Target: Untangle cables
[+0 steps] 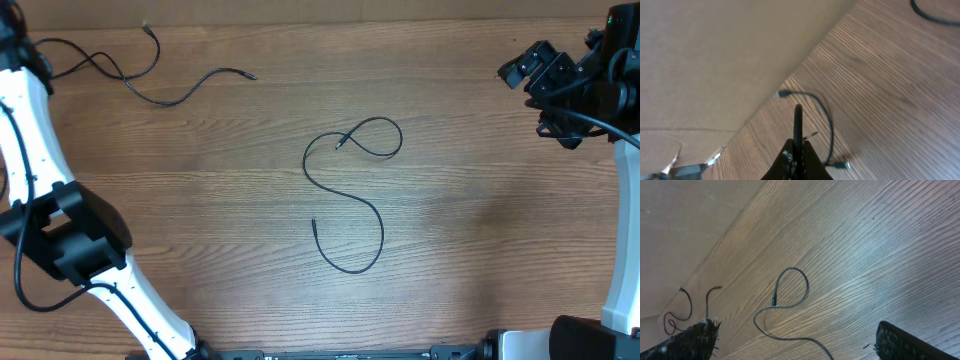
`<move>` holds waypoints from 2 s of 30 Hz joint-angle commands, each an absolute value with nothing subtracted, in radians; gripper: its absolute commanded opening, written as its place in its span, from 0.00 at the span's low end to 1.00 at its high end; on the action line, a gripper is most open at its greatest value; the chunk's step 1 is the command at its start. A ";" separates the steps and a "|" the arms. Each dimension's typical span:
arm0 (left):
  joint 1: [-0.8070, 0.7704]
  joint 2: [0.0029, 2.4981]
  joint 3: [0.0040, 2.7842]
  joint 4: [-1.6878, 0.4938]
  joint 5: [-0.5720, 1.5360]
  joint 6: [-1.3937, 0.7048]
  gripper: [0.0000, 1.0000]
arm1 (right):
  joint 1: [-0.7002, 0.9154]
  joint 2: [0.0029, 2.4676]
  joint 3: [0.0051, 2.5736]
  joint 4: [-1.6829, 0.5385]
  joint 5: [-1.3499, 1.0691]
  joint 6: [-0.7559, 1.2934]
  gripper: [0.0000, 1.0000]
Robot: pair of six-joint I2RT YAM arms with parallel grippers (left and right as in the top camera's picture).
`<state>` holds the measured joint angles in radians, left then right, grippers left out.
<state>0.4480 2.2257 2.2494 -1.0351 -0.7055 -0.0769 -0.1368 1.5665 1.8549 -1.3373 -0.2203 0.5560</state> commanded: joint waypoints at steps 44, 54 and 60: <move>0.152 2.282 2.151 -1.429 -0.250 -0.303 0.36 | -0.138 1.568 1.851 -1.406 -0.210 0.548 1.00; 0.173 2.283 2.196 -1.446 -0.096 -0.289 0.91 | -0.138 1.568 1.851 -1.420 -0.210 0.548 1.00; 0.157 2.284 2.078 -1.369 0.040 -0.296 0.68 | -0.138 1.568 1.851 -1.422 -0.210 0.548 1.00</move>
